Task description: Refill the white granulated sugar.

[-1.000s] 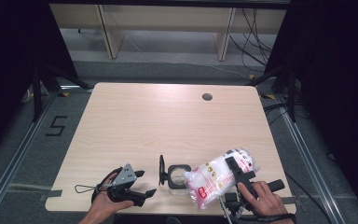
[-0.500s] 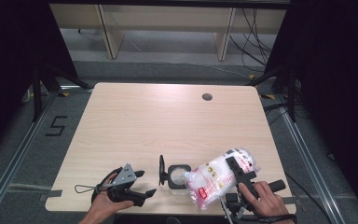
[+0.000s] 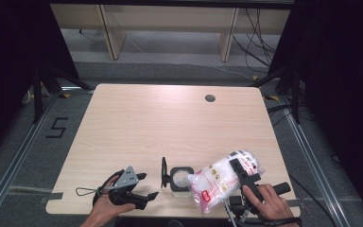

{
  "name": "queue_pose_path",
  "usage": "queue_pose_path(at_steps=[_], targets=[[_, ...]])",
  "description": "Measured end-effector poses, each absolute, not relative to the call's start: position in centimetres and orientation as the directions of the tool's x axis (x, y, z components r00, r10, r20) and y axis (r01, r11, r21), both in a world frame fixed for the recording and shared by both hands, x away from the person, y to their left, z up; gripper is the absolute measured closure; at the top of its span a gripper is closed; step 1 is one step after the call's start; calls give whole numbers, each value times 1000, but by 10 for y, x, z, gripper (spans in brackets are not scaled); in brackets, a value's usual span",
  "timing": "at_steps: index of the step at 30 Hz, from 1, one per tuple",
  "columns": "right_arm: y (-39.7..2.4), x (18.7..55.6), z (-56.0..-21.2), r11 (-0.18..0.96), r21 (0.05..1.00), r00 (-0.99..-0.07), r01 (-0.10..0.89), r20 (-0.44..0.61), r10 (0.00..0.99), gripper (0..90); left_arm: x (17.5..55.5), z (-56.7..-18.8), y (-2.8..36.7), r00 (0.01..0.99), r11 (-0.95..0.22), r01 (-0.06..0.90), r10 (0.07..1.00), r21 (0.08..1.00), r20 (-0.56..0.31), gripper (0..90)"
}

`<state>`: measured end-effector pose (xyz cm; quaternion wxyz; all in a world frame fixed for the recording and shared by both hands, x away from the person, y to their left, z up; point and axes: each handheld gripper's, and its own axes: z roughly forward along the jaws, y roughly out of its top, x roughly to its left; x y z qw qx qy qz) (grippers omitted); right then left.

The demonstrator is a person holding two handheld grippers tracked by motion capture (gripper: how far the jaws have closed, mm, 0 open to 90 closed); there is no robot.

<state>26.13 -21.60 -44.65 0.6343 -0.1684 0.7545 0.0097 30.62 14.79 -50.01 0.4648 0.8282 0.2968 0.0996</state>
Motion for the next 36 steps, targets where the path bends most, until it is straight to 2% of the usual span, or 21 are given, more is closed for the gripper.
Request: queue_pose_path(at_steps=[4, 5, 7, 12, 14, 22, 26, 27, 32, 36], targets=[[-216, 260, -447, 950, -196, -158, -242, -958, -238, 426, 306, -500, 148, 805, -395, 399, 583, 828, -109, 205], [-215, 262, -445, 933, -232, -129, -276, -953, -275, 426, 306, -500, 148, 804, -394, 399, 584, 828, -110, 205], [-216, 261, -447, 946, -195, -145, -259, -960, -238, 426, 306, -500, 148, 807, -396, 392, 581, 831, -104, 205], [-216, 262, -444, 934, -225, -122, -278, -956, -266, 426, 306, -500, 148, 805, -395, 399, 583, 828, -110, 205], [-215, 261, -443, 939, -229, -149, -256, -951, -272, 426, 307, -499, 148, 811, -408, 379, 579, 831, -86, 205], [-218, 262, -446, 950, -179, -140, -256, -966, -220, 426, 306, -500, 148, 805, -397, 397, 584, 828, -106, 205], [-218, 263, -444, 944, -201, -130, -262, -962, -241, 426, 306, -500, 148, 805, -395, 400, 584, 827, -110, 205], [-217, 264, -442, 937, -215, -116, -276, -960, -254, 426, 307, -499, 149, 816, -410, 378, 571, 830, -89, 205], [-218, 263, -445, 947, -187, -137, -260, -964, -228, 426, 307, -499, 149, 816, -410, 379, 571, 830, -90, 205], [-217, 263, -444, 942, -205, -135, -264, -960, -247, 426, 306, -500, 148, 808, -400, 387, 582, 831, -96, 205]])
